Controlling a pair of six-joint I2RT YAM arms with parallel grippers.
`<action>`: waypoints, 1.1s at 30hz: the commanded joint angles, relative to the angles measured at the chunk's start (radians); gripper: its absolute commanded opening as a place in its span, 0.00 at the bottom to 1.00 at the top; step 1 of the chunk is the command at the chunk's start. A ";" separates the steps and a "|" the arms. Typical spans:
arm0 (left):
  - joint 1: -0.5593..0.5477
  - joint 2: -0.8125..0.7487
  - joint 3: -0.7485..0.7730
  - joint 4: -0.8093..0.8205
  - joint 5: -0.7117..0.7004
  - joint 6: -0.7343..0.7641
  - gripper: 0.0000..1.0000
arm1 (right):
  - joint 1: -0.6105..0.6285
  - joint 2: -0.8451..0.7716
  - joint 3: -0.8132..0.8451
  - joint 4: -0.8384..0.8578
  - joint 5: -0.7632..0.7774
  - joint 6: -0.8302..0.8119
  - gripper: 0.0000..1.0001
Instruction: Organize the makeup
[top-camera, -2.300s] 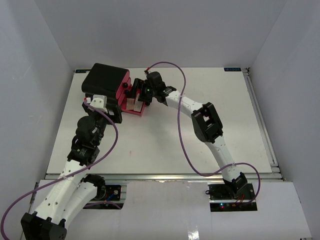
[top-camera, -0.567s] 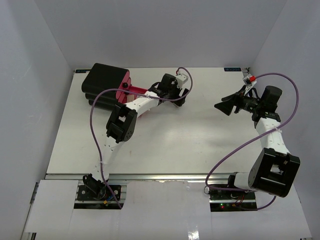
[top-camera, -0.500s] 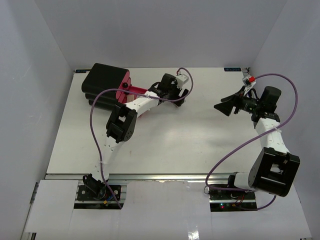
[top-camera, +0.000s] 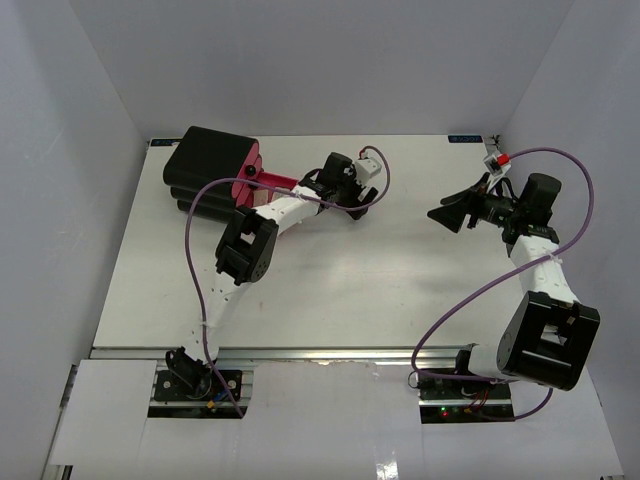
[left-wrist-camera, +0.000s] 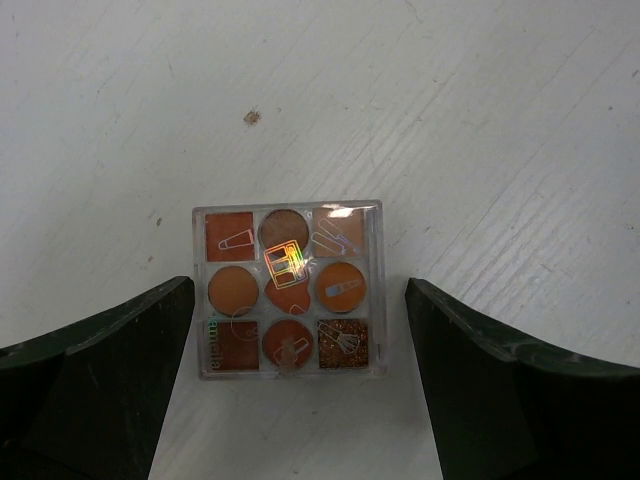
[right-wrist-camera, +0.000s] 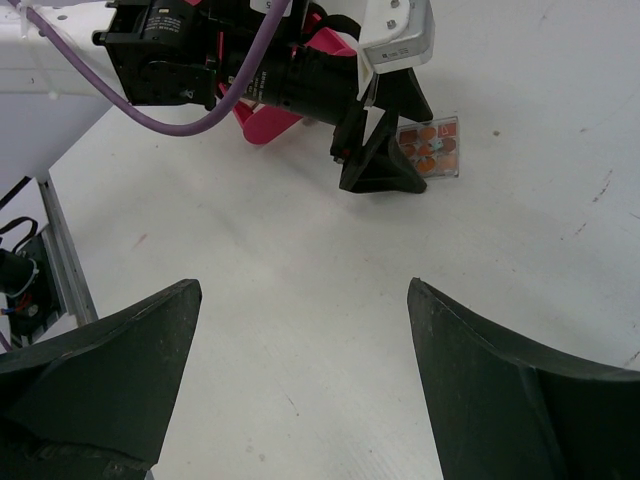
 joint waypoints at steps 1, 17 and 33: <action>-0.007 0.000 -0.002 -0.012 0.005 0.023 0.95 | -0.005 0.003 -0.005 0.047 -0.029 0.019 0.90; -0.007 -0.058 -0.026 -0.013 -0.062 -0.113 0.31 | -0.004 -0.011 -0.016 0.070 -0.037 0.038 0.90; 0.132 -0.609 -0.556 0.089 -0.167 -0.449 0.09 | -0.002 -0.019 -0.029 0.092 -0.039 0.056 0.90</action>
